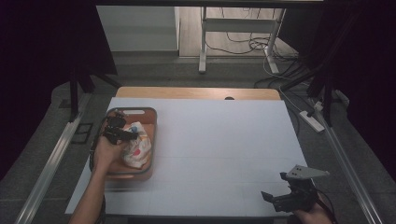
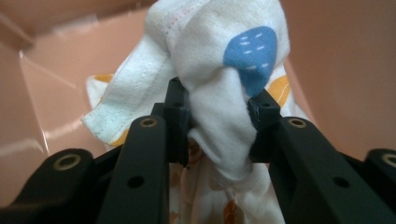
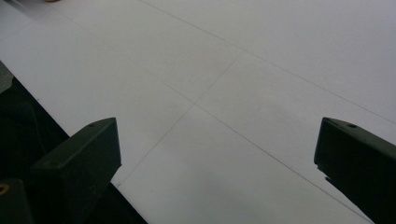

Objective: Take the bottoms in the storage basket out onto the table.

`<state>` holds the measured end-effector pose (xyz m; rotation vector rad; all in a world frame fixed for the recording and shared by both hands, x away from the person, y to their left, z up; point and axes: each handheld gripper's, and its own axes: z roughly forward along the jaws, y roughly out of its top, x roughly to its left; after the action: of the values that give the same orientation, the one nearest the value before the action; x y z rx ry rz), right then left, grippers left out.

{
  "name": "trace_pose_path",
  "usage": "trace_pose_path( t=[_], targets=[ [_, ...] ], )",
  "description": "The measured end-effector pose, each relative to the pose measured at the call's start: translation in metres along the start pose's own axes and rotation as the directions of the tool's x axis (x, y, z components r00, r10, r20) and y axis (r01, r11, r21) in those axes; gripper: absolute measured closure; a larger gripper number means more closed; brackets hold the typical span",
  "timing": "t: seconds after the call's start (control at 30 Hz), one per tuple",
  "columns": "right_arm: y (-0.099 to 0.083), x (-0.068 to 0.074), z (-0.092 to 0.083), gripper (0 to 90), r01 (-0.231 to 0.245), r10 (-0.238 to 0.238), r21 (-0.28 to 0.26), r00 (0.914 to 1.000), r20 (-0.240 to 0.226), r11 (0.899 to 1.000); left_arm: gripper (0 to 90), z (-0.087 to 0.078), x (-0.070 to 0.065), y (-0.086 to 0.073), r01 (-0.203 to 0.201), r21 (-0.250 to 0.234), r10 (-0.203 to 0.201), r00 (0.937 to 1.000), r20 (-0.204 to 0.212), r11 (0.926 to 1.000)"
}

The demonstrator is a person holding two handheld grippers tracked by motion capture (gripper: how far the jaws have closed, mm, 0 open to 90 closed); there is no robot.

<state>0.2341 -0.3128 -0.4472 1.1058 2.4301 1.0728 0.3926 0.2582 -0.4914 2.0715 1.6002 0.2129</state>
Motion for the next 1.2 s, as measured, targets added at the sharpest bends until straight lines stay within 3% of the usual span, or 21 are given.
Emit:
trace_pose_path(
  t=[0.13,0.57,0.9,1.2],
  targets=[
    [0.0,0.0,0.0,1.0,0.004,-0.004,-0.001,1.0,-0.001,1.0,67.3,-0.008,-0.001,0.002,-0.026,-0.048,0.026,0.9997,-0.003,0.9985],
    [0.0,0.001,0.0,1.0,0.007,-0.007,-0.002,1.0,-0.005,1.0,67.1,-0.036,-0.003,0.007,-0.006,-0.124,0.013,0.9982,0.058,0.9923],
    [0.0,0.0,-0.001,0.9,0.004,-0.004,-0.006,1.0,-0.009,1.0,66.6,-0.055,-0.005,0.01,-0.014,-0.184,0.027,0.9971,0.071,0.9828],
    [0.0,0.0,-0.001,1.0,0.003,-0.004,-0.006,1.0,-0.009,1.0,66.5,-0.072,-0.011,0.013,-0.028,-0.242,0.05,0.9952,0.085,0.9698]
  ],
)
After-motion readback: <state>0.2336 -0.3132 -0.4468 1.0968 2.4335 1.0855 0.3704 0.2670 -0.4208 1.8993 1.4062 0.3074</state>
